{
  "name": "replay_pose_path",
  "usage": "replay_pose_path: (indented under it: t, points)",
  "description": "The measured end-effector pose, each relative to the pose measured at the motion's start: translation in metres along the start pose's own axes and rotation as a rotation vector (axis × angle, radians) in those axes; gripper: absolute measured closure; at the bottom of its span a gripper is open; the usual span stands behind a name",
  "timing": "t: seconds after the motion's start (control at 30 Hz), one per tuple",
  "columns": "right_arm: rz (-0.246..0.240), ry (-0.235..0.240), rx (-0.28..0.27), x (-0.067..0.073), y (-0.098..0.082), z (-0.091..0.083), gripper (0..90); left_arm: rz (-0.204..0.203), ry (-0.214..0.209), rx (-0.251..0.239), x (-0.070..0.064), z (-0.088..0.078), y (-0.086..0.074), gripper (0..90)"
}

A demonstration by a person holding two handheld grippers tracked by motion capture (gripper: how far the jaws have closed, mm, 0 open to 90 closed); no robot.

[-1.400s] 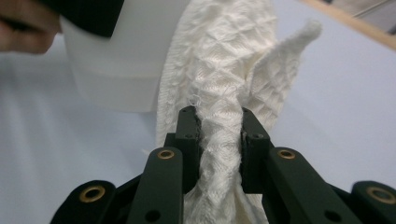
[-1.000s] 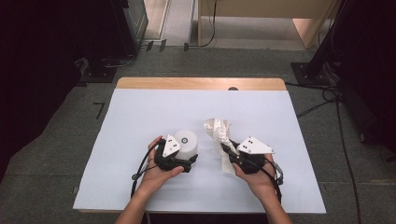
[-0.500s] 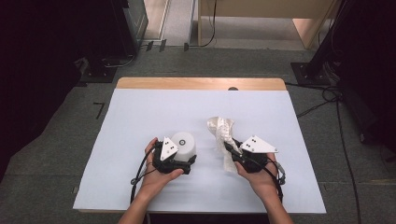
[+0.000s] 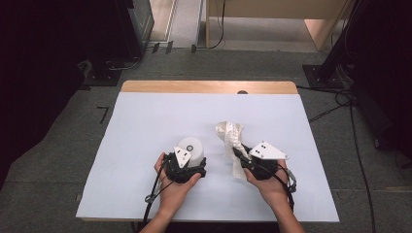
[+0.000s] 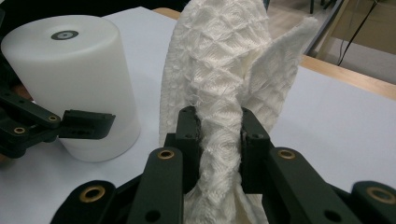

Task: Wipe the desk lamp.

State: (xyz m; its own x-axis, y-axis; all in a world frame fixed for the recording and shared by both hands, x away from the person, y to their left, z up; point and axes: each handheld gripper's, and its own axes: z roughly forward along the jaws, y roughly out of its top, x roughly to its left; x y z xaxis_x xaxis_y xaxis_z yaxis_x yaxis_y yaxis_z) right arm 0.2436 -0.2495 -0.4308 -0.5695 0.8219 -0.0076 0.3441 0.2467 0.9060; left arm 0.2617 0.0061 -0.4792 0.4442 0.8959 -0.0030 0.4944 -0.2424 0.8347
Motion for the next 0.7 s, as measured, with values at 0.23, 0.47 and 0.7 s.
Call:
replay_pose_path:
  t: [0.23,0.47,0.7]
  points:
    - [-0.010,0.024,-0.034,0.005,0.004,-0.004,74.6,0.027,-0.215,-0.044,0.018,-0.006,0.008,8.0]
    - [-0.132,0.075,-0.098,0.033,0.016,-0.009,74.6,0.014,-0.635,-0.021,0.030,-0.016,0.024,8.0]
    - [-0.203,0.068,-0.169,0.053,0.017,-0.011,74.5,0.018,-0.708,-0.002,0.027,-0.020,0.030,8.0]
